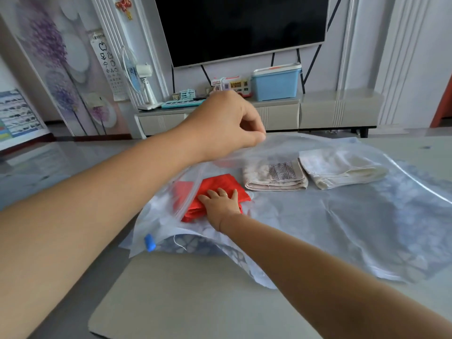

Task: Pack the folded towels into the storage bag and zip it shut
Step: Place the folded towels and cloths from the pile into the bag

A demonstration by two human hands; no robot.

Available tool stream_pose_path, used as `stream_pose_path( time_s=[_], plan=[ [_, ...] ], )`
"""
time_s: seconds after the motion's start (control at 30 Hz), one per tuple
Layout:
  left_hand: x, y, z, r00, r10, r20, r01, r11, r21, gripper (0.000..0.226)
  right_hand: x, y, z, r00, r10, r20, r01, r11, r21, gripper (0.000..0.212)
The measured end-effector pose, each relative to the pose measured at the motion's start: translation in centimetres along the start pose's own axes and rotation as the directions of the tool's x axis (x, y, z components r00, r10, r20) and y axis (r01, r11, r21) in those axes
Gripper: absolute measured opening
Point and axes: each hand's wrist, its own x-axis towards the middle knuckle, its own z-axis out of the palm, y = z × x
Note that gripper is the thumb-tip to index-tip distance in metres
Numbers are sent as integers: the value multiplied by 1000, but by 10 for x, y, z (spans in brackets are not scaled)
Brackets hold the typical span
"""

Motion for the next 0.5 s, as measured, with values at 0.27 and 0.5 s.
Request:
stream_pose_path(
  time_s=[0.27, 0.5],
  plan=[
    [0, -9, -3, 998, 55, 7, -55, 999, -2, 6, 51, 0, -18, 984, 174, -37, -174, 985, 2, 53],
    [-1, -16, -7, 998, 66, -14, -66, 998, -21, 8, 12, -4, 0, 984, 39, -173, -42, 999, -16, 37]
  ],
)
